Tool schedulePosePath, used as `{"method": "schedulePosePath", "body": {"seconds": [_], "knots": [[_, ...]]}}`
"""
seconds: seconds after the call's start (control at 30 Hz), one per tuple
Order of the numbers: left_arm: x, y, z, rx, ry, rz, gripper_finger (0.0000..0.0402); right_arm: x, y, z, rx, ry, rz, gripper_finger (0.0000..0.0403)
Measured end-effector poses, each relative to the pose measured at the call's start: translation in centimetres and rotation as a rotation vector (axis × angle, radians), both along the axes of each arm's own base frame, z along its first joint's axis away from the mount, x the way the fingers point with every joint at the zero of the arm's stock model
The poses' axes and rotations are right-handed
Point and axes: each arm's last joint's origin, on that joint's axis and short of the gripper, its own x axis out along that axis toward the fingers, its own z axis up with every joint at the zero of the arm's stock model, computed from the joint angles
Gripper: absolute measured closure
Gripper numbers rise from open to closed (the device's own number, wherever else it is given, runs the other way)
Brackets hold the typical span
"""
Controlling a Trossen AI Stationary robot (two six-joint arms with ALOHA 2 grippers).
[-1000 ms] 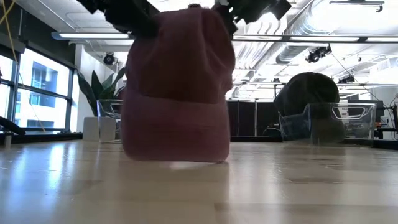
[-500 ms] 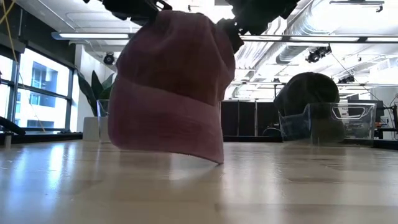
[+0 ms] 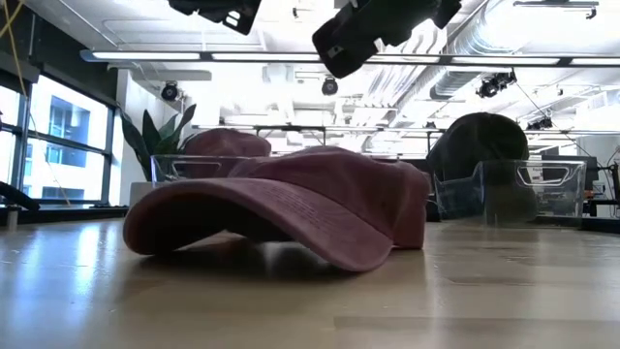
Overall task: Pick & Place hat
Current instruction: Put the red cap into the left transparent bin
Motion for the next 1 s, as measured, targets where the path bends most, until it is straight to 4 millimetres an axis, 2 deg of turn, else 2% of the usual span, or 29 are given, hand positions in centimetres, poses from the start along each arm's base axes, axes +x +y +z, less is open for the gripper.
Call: {"method": "schedulePosePath", "body": {"seconds": [0.23, 0.47, 0.6, 0.7, 0.8, 0.9, 1.0], "knots": [[-0.2, 0.0, -0.3, -0.01, 0.04, 0.002, 0.0381, 0.5, 0.1, 0.5, -0.007, -0.065, -0.024, 0.039], [-1.4, 0.1, 0.5, -0.009, 0.037, 0.001, 0.0381, 0.9, 0.2, 1.3, 0.04, -0.116, -0.012, 0.0392], [-1.7, 0.1, 0.7, -0.008, 0.027, 0.0, 0.0381, 0.5, -0.7, 0.9, 0.042, -0.006, -0.119, 0.0399], [-1.4, 0.1, 0.9, -0.005, 0.0, 0.013, 0.038, -1.0, -1.4, 1.1, -0.007, 0.117, -0.245, 0.0384], [0.1, 0.4, 0.1, -0.038, 0.013, 0.057, 0.0367, -3.1, -1.5, 1.3, -0.089, 0.253, -0.427, 0.037], [2.0, 1.2, -1.5, -0.111, 0.066, 0.098, 0.0332, -5.7, -0.8, -0.1, -0.158, 0.346, -0.568, 0.0367], [4.2, 2.2, -3.6, -0.186, 0.116, 0.141, 0.0282, -7.9, 0.3, -2.2, -0.103, 0.353, -0.646, 0.0373]]}}
